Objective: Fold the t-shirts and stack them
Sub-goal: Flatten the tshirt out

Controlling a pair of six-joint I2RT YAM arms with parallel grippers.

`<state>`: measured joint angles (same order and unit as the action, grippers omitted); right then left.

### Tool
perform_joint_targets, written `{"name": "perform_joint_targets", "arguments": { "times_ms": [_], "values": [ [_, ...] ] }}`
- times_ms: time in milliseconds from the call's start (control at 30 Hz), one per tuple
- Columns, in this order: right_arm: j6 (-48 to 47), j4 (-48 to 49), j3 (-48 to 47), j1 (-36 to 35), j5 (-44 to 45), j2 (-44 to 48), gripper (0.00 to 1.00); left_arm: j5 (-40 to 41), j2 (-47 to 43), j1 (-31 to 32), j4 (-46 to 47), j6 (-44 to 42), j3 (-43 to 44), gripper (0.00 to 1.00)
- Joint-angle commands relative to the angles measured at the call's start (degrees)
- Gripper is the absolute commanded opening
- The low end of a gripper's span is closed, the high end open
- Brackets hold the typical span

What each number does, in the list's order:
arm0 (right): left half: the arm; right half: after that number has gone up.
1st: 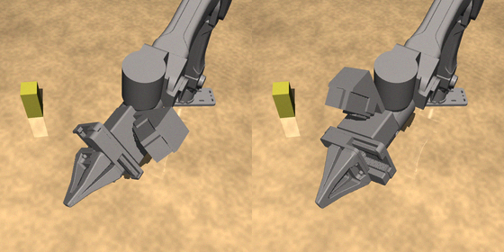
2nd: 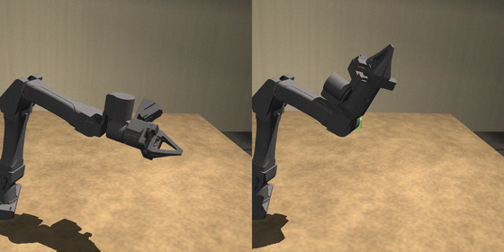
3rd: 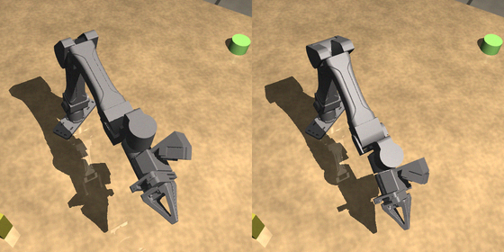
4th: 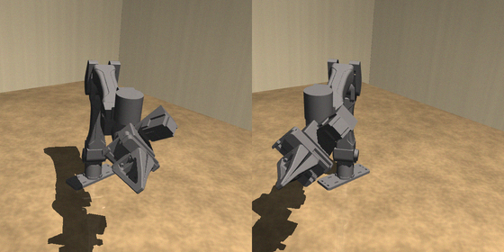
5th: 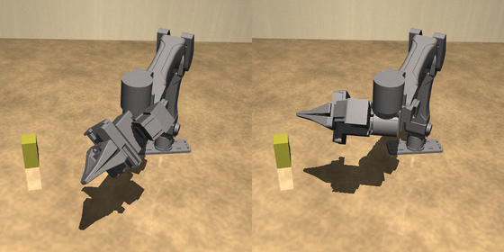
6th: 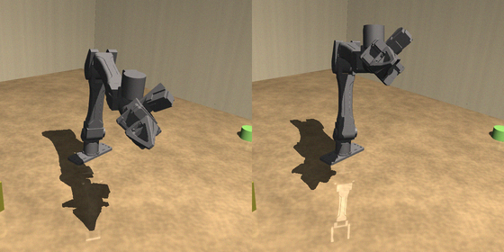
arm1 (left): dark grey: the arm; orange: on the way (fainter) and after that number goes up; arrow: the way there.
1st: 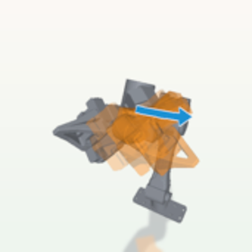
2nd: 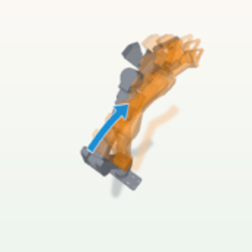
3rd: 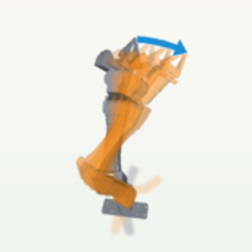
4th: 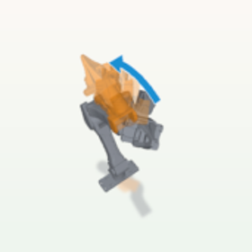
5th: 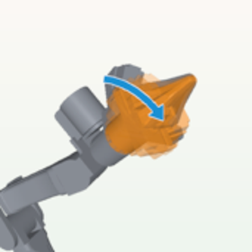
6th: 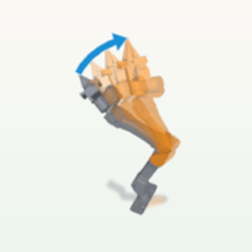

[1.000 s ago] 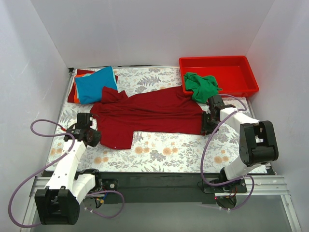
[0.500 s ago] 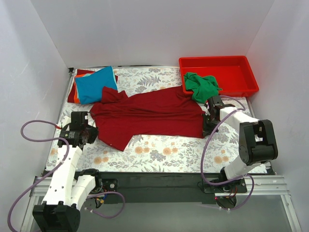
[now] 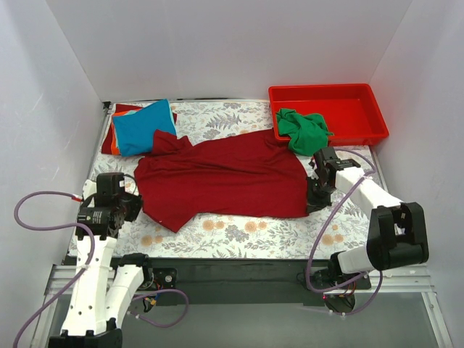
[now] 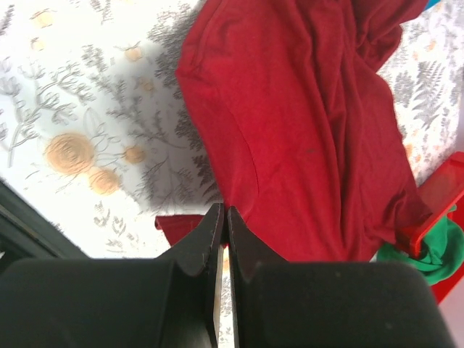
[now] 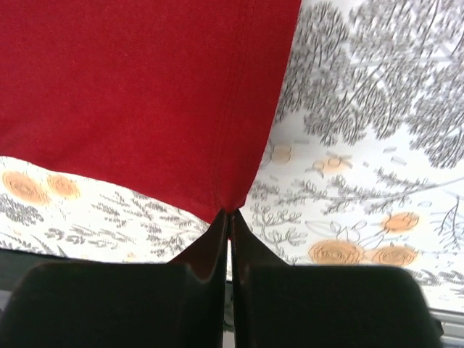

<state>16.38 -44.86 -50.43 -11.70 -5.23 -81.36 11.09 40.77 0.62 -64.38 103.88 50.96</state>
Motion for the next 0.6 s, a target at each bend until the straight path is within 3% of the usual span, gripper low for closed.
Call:
{"name": "perform_joint_targets", "arguments": {
  "times_ms": [0,567],
  "values": [
    [2.07,-4.88,1.13,-1.04,-0.74,3.84,0.01,1.74,-2.19,0.26,-6.27,0.71,2.21,0.0],
    [4.45,-11.91,4.29,-4.46,0.4,9.64,0.01,3.76,-6.93,0.26,-15.43,-0.34,8.28,0.0]
  ]
}}
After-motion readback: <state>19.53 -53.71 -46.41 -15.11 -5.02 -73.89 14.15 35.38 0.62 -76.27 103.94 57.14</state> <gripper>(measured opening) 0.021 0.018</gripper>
